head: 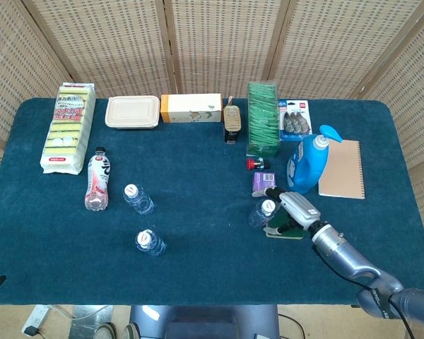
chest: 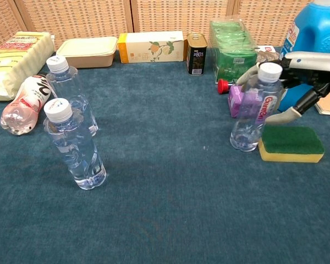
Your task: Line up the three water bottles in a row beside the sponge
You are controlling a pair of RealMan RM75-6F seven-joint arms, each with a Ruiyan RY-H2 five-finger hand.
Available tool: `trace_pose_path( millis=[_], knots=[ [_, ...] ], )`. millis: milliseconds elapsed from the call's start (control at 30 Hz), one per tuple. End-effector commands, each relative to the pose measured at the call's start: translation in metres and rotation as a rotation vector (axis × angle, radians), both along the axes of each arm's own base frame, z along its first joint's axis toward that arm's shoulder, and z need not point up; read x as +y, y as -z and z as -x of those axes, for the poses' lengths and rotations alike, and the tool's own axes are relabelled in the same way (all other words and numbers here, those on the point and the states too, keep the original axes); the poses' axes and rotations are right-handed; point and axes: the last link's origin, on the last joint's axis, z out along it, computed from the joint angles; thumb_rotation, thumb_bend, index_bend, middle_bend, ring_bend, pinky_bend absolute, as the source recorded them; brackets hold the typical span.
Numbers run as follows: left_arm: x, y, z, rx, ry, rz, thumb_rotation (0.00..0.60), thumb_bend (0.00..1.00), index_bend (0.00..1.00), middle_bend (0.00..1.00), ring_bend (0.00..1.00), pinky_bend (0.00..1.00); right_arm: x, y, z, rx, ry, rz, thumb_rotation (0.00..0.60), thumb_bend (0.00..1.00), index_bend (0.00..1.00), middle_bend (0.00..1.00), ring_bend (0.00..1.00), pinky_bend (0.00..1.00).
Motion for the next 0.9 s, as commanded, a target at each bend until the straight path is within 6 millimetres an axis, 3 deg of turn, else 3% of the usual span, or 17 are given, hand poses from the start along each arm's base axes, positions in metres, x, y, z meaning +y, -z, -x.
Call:
trace_pose_path(
  millis=[33, 167, 333, 533, 567, 700, 900],
  knots=[
    [-0.001, -0.001, 0.000, -0.003, 0.001, -0.002, 0.600, 0.13, 0.00, 0.00, 0.00, 0.05, 0.003, -0.012, 0.003, -0.009, 0.007, 0.016, 0.600, 0.23, 0.17, 0.18, 0.12, 0.39],
    [-0.001, -0.002, 0.001, -0.006, 0.002, -0.001, 0.600, 0.13, 0.00, 0.00, 0.00, 0.05, 0.013, -0.037, 0.011, -0.003, 0.013, 0.048, 0.600, 0.23, 0.16, 0.14, 0.10, 0.38],
    [0.000, -0.002, 0.002, -0.011, 0.006, 0.011, 0.600, 0.13, 0.00, 0.00, 0.00, 0.05, 0.034, -0.072, 0.027, 0.047, 0.020, 0.115, 0.600, 0.21, 0.12, 0.08, 0.04, 0.28],
    [0.006, 0.002, 0.002, -0.025, 0.032, 0.066, 0.600, 0.13, 0.00, 0.00, 0.00, 0.05, 0.074, -0.104, 0.047, 0.137, 0.037, 0.251, 0.600, 0.05, 0.08, 0.01, 0.00, 0.15],
    [0.009, 0.004, 0.002, -0.030, 0.041, 0.087, 0.600, 0.13, 0.00, 0.00, 0.00, 0.05, 0.087, -0.112, 0.054, 0.155, 0.053, 0.292, 0.600, 0.04, 0.08, 0.01, 0.00, 0.14],
    [0.013, 0.013, 0.004, -0.025, 0.043, 0.162, 0.600, 0.13, 0.00, 0.00, 0.00, 0.05, 0.123, -0.120, 0.066, 0.179, 0.091, 0.366, 0.600, 0.03, 0.08, 0.01, 0.00, 0.14],
    [0.022, 0.032, 0.016, -0.040, 0.058, 0.355, 0.600, 0.13, 0.00, 0.00, 0.00, 0.05, 0.162, -0.121, 0.080, 0.206, 0.130, 0.388, 0.600, 0.03, 0.08, 0.01, 0.00, 0.13]
  ],
)
